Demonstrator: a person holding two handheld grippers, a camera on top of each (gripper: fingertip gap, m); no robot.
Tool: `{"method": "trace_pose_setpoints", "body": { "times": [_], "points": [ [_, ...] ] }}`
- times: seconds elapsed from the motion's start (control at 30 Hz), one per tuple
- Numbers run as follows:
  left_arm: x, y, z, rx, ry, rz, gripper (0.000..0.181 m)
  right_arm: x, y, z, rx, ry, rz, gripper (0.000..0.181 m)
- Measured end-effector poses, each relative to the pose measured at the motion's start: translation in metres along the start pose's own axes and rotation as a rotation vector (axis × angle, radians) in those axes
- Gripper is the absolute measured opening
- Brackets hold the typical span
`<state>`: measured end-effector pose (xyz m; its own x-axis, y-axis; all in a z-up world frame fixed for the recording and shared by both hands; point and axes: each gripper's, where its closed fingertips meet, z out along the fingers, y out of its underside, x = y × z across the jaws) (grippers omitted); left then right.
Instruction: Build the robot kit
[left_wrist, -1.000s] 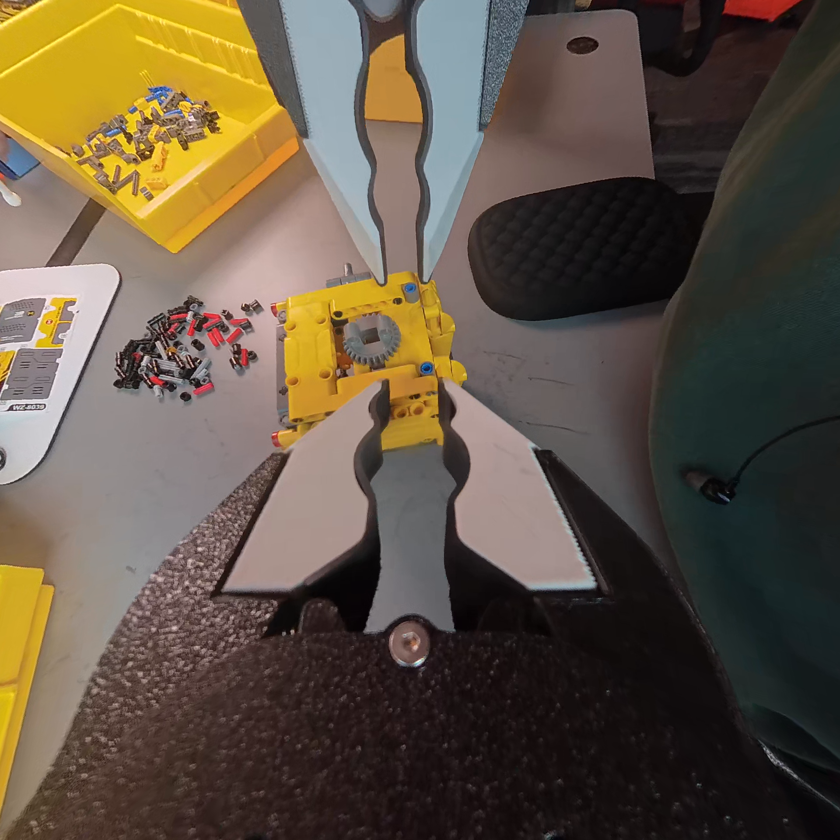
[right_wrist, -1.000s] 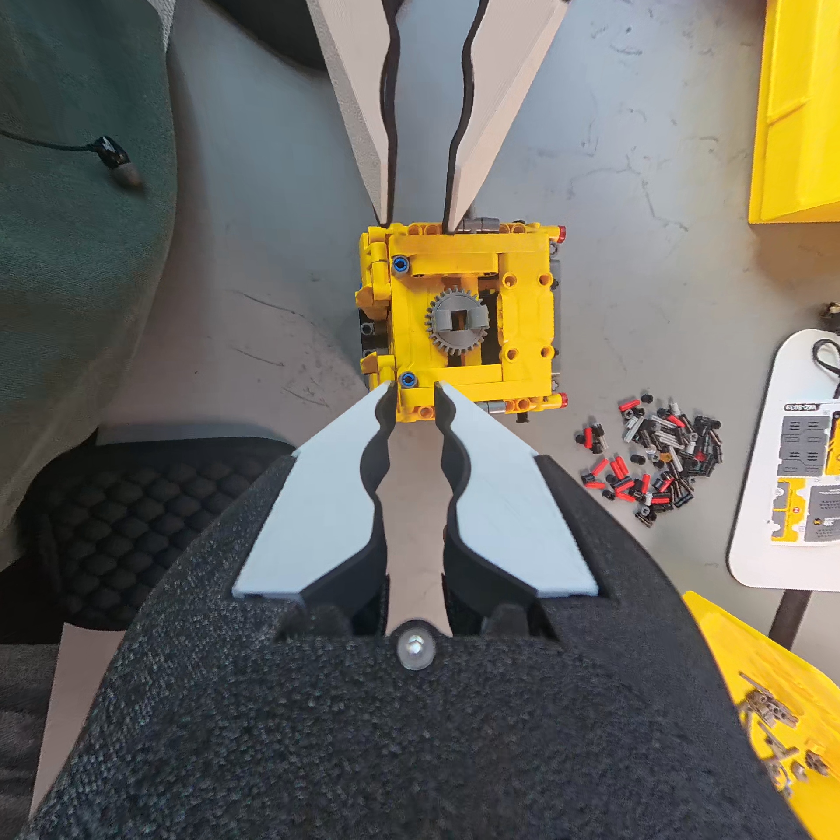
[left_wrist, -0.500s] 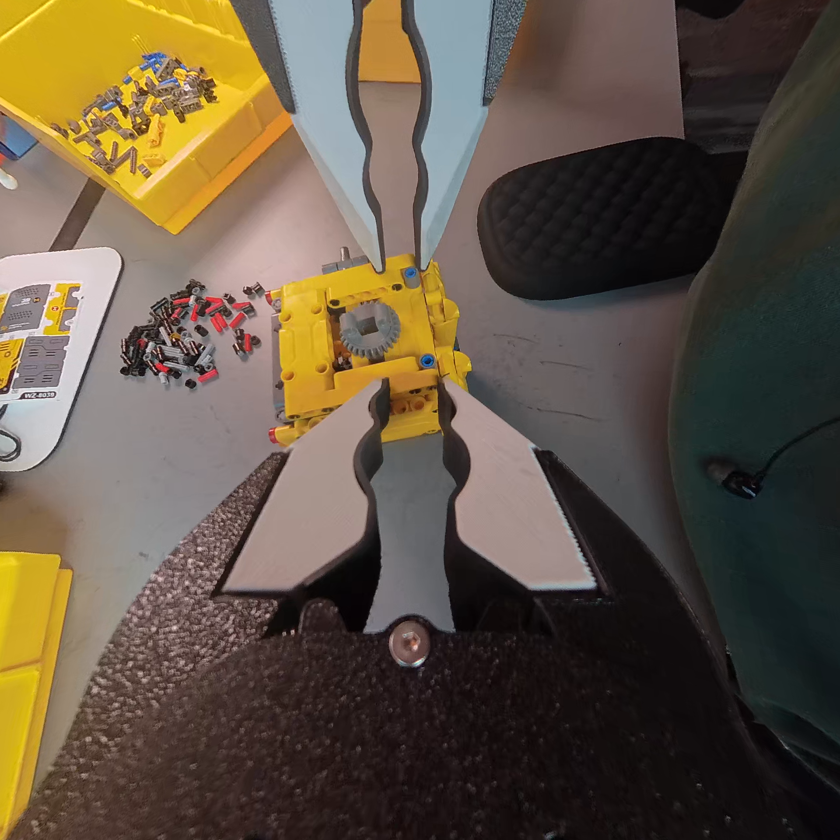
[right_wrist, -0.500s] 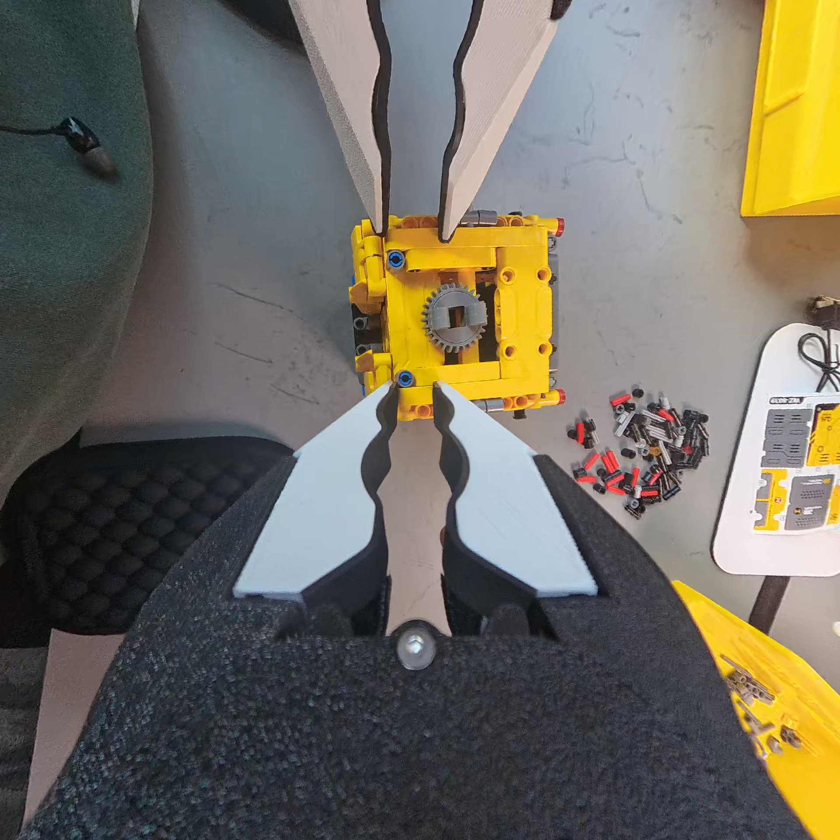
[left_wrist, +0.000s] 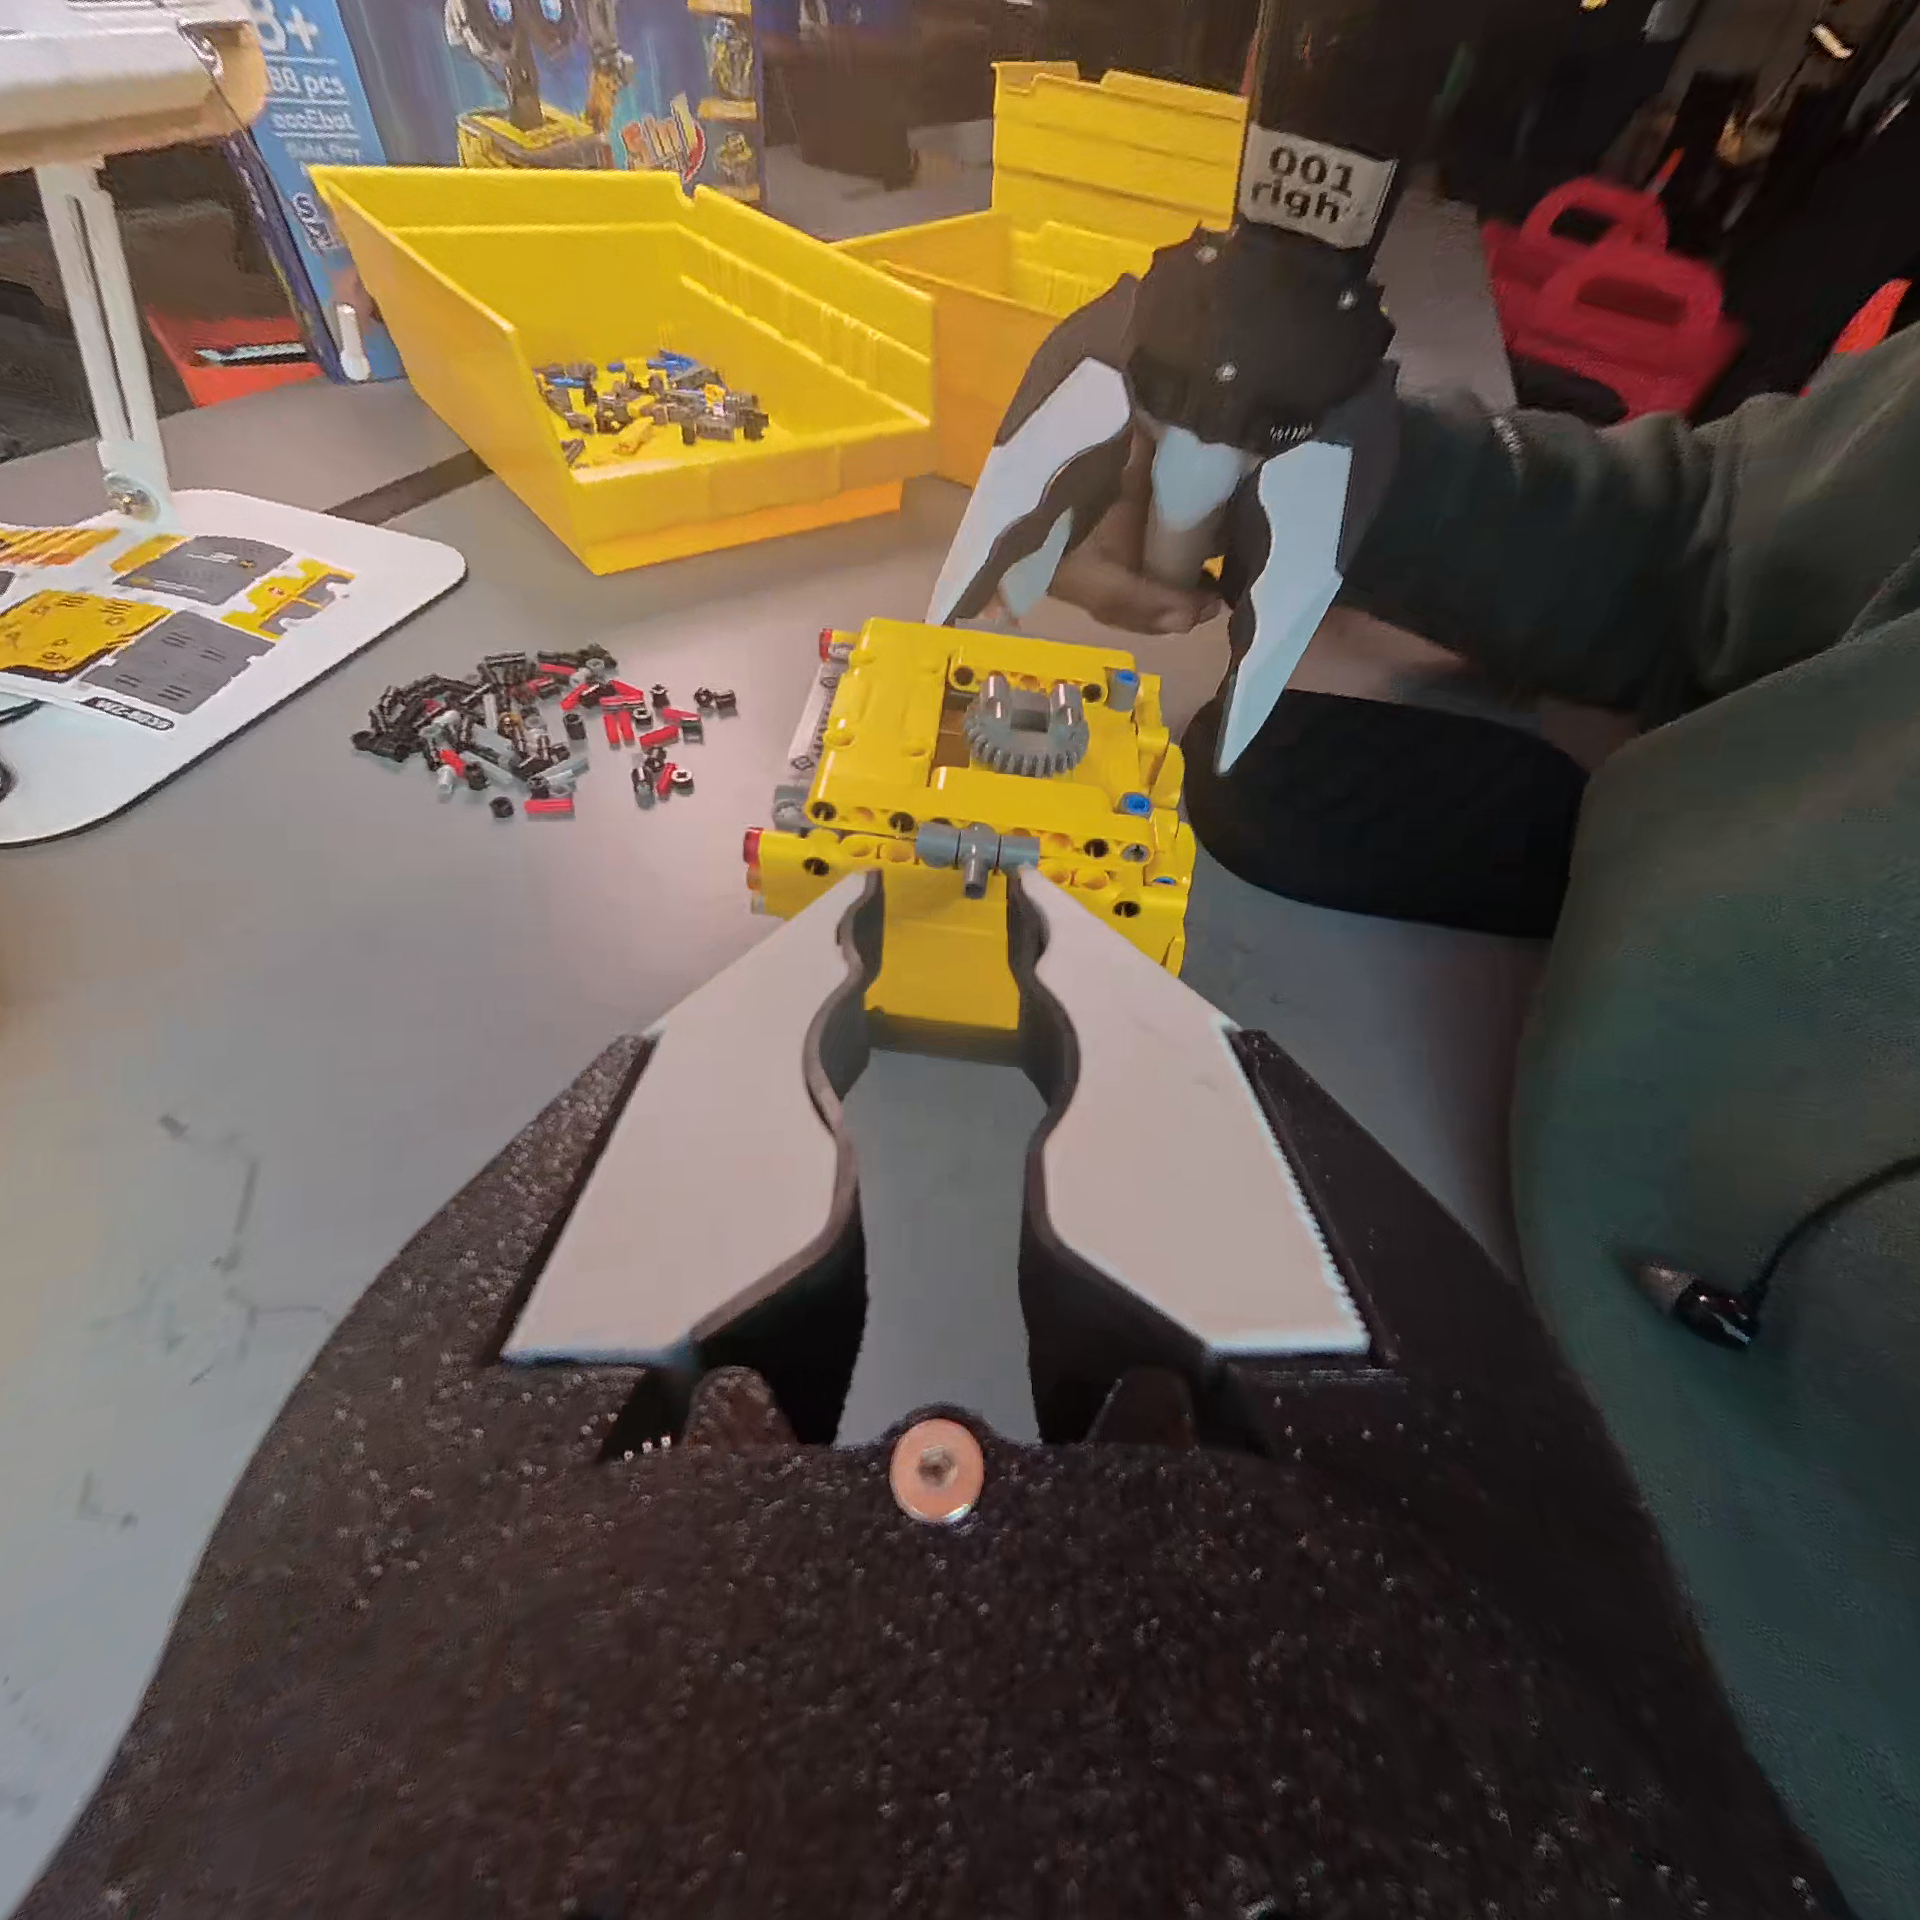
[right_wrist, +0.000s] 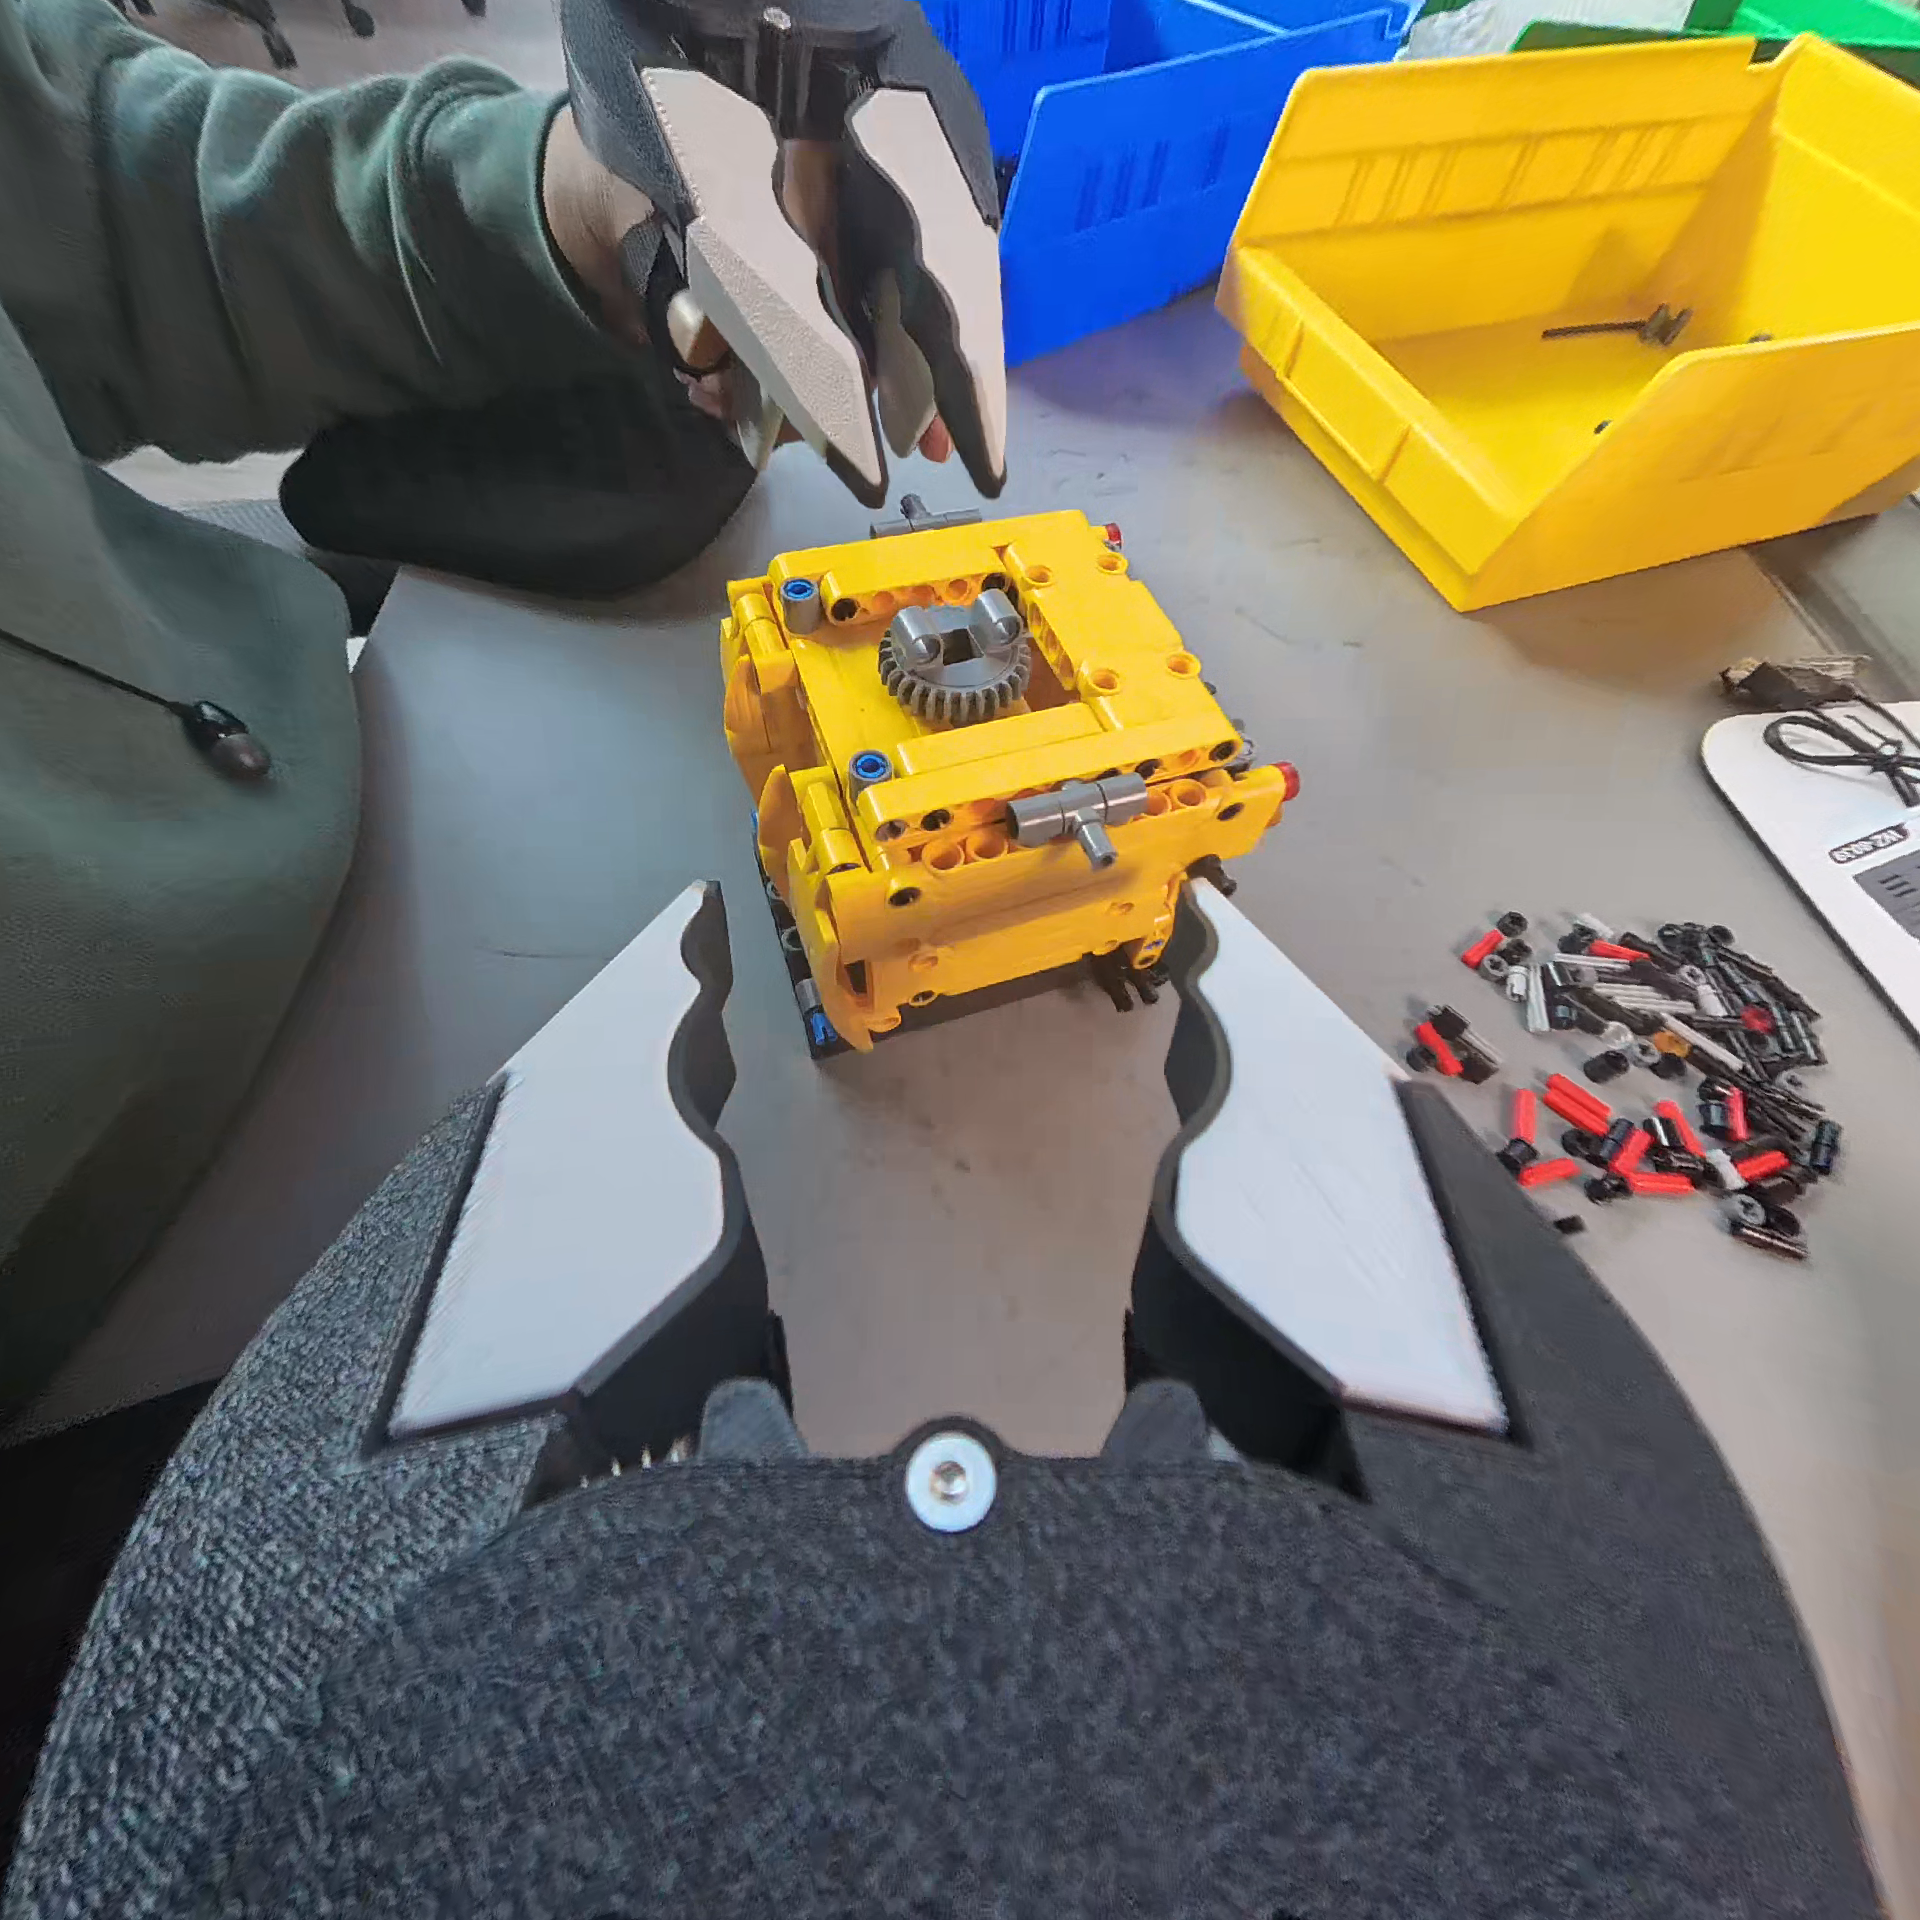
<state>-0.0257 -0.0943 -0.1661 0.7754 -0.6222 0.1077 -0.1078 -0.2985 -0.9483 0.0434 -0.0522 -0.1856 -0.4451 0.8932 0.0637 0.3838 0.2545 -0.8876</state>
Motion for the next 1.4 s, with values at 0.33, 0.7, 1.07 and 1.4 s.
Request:
{"method": "trace_pose_setpoints", "body": {
  "times": [0.33, 0.7, 1.07, 1.4],
  "points": [
    [0.007, 0.000, 0.013, -0.031, 0.026, 0.079, 0.024, 0.001, -0.003, 0.009, 0.081, -0.001, 0.000, 0.082],
    [0.006, -0.002, 0.015, -0.029, -0.020, 0.149, 0.022, 0.004, -0.002, 0.008, 0.097, 0.029, 0.028, 0.077],
    [0.007, 0.000, 0.011, -0.021, 0.029, 0.149, 0.025, 0.001, -0.005, 0.008, 0.119, 0.010, 0.042, 0.074],
    [0.006, -0.003, 0.011, -0.055, 0.060, 0.194, 0.023, 0.000, -0.005, 0.007, 0.134, 0.002, 0.046, 0.071]
  ]
}}
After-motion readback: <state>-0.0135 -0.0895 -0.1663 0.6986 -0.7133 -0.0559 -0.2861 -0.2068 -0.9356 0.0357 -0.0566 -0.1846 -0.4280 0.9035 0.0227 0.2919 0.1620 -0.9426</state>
